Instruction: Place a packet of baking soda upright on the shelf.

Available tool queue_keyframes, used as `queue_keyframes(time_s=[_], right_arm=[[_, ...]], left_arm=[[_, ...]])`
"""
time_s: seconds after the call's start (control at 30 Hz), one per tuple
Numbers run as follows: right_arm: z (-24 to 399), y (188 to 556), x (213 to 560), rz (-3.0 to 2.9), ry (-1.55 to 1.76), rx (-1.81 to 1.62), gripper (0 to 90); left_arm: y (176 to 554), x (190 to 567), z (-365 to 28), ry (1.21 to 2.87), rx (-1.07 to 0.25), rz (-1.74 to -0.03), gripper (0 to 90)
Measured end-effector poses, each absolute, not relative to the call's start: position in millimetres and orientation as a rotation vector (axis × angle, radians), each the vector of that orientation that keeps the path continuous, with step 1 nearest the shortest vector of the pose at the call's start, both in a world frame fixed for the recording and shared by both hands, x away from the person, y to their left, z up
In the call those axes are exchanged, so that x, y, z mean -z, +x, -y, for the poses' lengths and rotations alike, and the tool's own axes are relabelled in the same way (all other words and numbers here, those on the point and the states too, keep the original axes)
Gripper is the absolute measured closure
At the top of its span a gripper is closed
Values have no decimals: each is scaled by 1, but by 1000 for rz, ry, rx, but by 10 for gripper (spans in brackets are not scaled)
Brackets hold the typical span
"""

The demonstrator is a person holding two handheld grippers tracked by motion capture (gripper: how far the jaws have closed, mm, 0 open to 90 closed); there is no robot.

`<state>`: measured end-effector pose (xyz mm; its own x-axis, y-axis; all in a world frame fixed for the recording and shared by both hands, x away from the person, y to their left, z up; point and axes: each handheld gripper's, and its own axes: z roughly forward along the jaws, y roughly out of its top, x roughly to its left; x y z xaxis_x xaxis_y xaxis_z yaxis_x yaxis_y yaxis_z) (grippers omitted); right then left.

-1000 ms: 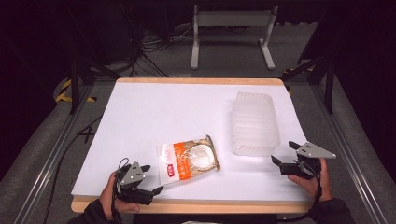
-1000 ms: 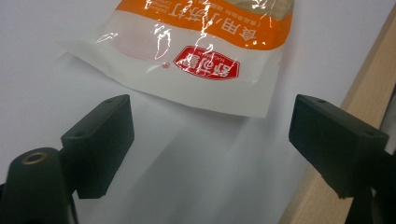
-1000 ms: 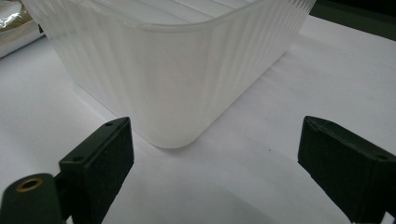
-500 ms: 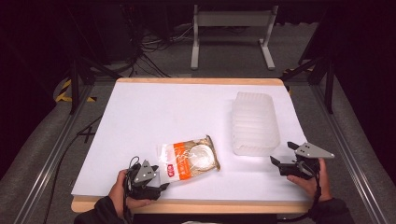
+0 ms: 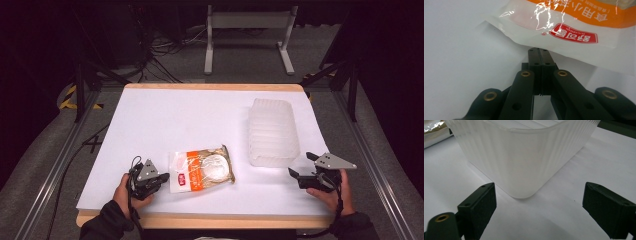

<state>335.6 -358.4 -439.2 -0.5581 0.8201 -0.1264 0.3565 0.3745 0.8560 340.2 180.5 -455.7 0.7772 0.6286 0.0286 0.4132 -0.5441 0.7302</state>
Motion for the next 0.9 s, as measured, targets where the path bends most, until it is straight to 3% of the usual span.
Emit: queue_keyframes(time_s=[0.27, 0.43, 0.57, 0.73, 0.8, 0.9], right_arm=[[360, 335, 439, -2089, 1027, -1108, 126], [359, 336, 439, -2093, 1024, -1101, 129], [360, 335, 439, -2092, 1031, -1103, 130], [361, 336, 439, -2091, 1040, -1117, 130], [361, 336, 439, -2091, 1039, -1123, 130], [362, 336, 439, -2090, 1042, -1128, 130]], left_arm=[[323, 454, -173, 2248, -274, -713, 772], [312, 453, -170, 2203, -142, -726, 714], [312, 453, -165, 2155, -46, -717, 548], [317, 451, -162, 2024, 8, -856, 234], [319, 450, -162, 1964, 76, -902, 235], [321, 449, -159, 1913, 70, -943, 228]])
